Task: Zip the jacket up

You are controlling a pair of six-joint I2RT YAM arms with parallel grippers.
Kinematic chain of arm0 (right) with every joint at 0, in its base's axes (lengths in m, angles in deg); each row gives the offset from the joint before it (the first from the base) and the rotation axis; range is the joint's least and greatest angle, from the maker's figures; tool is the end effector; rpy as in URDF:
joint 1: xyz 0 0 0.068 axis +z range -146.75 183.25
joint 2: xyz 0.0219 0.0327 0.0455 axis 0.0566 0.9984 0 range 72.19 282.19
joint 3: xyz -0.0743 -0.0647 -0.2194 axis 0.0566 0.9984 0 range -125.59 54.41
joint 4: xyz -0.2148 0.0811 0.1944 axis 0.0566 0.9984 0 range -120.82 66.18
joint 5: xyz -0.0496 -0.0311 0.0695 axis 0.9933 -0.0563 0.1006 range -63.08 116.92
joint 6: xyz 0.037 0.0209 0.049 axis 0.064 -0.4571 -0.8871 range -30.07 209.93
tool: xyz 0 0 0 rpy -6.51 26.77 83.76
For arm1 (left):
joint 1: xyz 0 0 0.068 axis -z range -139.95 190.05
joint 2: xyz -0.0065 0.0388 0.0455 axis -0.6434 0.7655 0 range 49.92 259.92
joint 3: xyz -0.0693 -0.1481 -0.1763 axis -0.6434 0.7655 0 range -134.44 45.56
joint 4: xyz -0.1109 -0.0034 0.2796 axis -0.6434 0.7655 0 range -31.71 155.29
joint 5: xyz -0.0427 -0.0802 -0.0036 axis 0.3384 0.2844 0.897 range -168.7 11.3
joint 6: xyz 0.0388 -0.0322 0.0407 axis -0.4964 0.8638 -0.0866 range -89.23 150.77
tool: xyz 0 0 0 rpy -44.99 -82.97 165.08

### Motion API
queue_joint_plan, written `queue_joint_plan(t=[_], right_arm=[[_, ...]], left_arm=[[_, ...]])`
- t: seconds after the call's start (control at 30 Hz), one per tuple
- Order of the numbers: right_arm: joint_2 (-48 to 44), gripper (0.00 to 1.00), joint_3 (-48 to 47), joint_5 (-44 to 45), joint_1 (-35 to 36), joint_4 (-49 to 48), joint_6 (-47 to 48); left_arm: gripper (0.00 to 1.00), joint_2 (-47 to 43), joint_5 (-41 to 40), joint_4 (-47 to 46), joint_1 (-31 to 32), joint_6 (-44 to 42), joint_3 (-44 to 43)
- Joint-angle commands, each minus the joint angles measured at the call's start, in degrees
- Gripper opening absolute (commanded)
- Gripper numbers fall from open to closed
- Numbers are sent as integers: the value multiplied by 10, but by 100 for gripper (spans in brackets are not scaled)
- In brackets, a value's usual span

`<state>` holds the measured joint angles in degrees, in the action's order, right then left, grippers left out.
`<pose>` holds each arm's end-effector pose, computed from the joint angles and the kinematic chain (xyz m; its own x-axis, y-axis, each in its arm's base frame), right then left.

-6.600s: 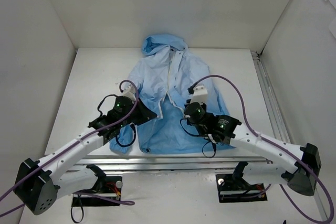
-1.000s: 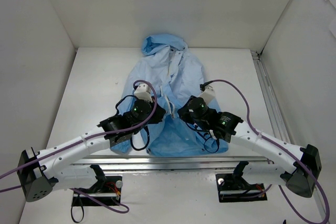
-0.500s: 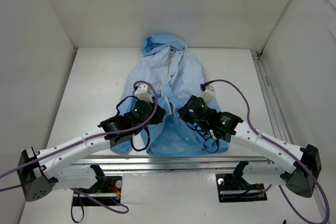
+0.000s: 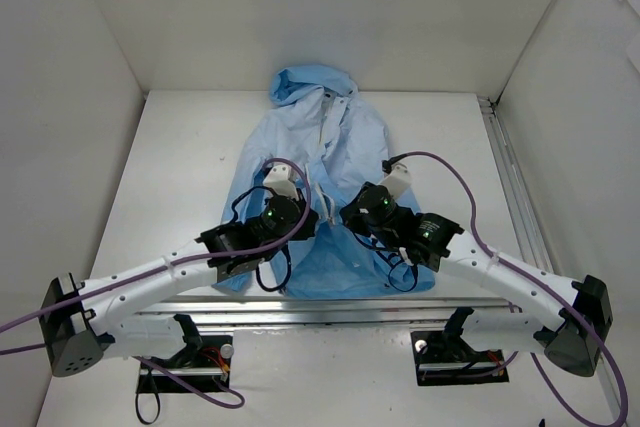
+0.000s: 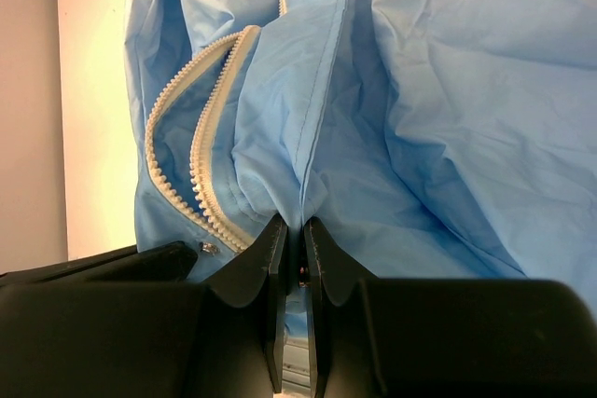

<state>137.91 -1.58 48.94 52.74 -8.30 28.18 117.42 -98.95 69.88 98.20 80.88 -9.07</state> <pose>0.2224 0.2312 0.2697 -0.6036 0.5508 -0.5764 0.0692 0.7565 0.6504 0.1917 -0.2755 0.2707 -0.6240 -0.3595 -0.6938 0.2367 0.7591 -0.6064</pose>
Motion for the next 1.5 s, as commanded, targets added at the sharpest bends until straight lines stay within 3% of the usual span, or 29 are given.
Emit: queue_joint_plan(t=[0.0,0.53,1.13,1.47], right_arm=[[-5,0,-34,24,3,-29,-18],[12,0,-59,25,3,-9,-21],[21,0,-65,4,4,8,8],[15,0,-69,7,4,9,4]], left_arm=[[0,-3,-21,-12,14,-7,-37],[0,-34,-16,-36,25,-51,-5],[0,-1,25,11,25,-216,-79],[0,38,89,36,30,-238,-96]])
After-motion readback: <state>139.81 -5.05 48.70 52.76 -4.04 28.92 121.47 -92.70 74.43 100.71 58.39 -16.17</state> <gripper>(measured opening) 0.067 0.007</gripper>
